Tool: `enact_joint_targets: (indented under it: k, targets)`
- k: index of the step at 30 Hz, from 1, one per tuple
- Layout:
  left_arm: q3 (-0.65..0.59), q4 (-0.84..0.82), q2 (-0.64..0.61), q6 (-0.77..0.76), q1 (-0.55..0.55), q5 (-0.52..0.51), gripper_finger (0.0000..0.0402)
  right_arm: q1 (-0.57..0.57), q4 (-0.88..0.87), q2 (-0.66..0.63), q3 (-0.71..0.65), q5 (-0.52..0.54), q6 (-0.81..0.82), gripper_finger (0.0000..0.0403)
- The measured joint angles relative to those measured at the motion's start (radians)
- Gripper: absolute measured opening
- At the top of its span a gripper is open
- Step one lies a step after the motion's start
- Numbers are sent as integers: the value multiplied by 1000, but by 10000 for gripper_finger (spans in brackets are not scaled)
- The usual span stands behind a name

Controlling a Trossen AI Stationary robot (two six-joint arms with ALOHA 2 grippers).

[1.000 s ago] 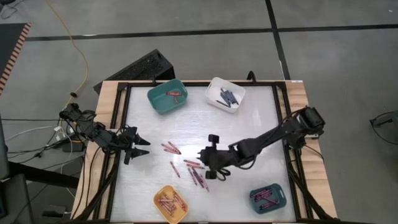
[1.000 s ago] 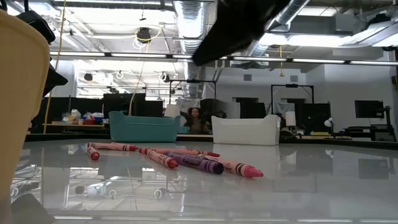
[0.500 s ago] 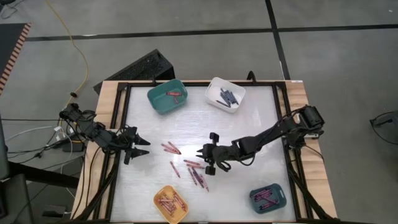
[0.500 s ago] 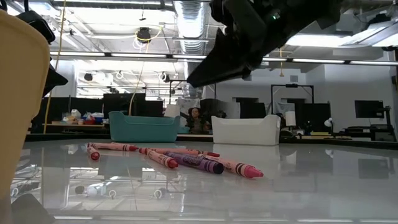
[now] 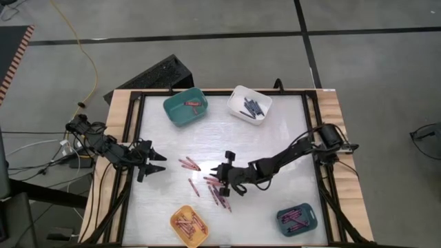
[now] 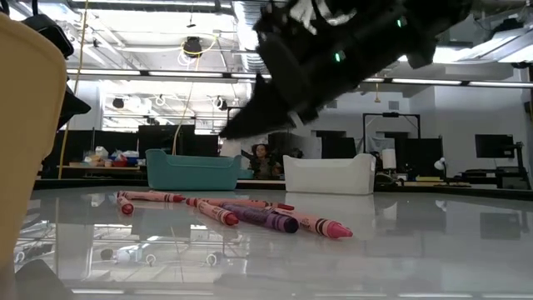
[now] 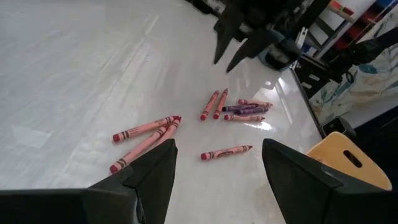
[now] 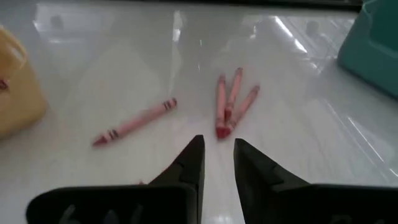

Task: Sort crayons
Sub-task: Put the red crayon into the top green bin

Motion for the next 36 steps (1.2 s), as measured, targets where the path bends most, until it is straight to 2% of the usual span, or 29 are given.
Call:
enact_joint_targets:
  k: [16,36]
  targets:
    - [0,0,0,0,0,-2,228,40,-75,26,-3,-35,56,83]
    - [0,0,0,0,0,-3,228,18,-92,55,-1,-55,61,83]
